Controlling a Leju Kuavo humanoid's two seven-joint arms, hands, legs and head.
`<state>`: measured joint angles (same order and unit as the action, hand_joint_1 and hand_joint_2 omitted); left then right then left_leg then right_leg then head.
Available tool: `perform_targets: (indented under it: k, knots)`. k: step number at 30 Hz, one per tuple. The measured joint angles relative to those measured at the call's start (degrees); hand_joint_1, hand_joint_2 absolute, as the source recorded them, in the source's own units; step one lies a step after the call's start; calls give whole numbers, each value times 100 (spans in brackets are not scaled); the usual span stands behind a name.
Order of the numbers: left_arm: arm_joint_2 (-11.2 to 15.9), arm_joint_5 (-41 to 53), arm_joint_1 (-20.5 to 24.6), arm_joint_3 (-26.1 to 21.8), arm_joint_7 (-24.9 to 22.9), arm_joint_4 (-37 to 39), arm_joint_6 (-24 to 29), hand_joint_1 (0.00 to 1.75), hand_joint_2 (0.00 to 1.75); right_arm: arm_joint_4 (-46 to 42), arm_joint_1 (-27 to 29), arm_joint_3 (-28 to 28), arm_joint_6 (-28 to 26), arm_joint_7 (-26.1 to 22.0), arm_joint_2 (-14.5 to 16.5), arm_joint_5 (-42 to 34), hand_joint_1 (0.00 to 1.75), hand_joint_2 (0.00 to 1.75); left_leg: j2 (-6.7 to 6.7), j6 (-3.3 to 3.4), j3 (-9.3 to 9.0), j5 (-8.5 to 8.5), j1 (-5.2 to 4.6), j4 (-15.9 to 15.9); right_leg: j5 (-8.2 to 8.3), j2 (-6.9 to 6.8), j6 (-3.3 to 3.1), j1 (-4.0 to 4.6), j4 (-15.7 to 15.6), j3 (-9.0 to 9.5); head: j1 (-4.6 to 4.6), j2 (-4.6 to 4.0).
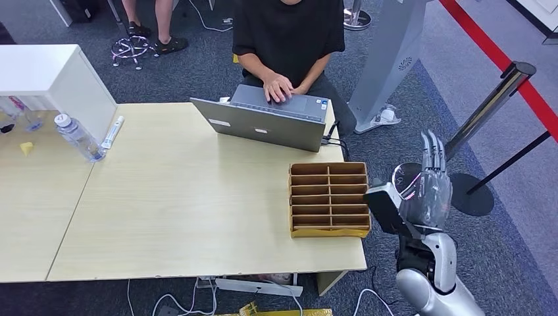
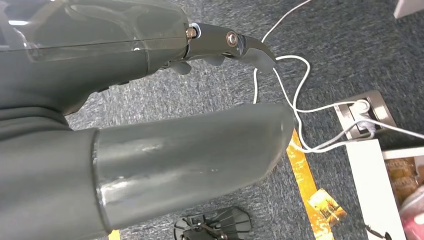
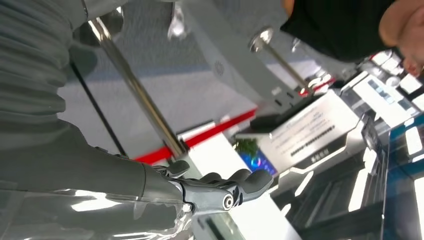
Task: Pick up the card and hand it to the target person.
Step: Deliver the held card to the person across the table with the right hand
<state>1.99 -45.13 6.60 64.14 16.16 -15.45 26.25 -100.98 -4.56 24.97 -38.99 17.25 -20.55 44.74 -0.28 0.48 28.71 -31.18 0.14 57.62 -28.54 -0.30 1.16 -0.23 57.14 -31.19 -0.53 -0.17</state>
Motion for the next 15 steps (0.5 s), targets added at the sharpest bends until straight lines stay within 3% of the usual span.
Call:
perform_targets:
  k: [5,15]
  knots:
    - [0,-90,-7,-51,-43,0,55,0,0,-13,564,-87,-26,-612,433,-347,0,175,1,0,1,0,0,-1,-1,1,0,0,0,-1,0,0]
    - [0,-147,-27,-141,-17,0,55,0,0,-11,955,-170,-26,-848,932,-524,0,175,3,0,-2,0,-1,-1,0,3,1,-1,0,0,0,0]
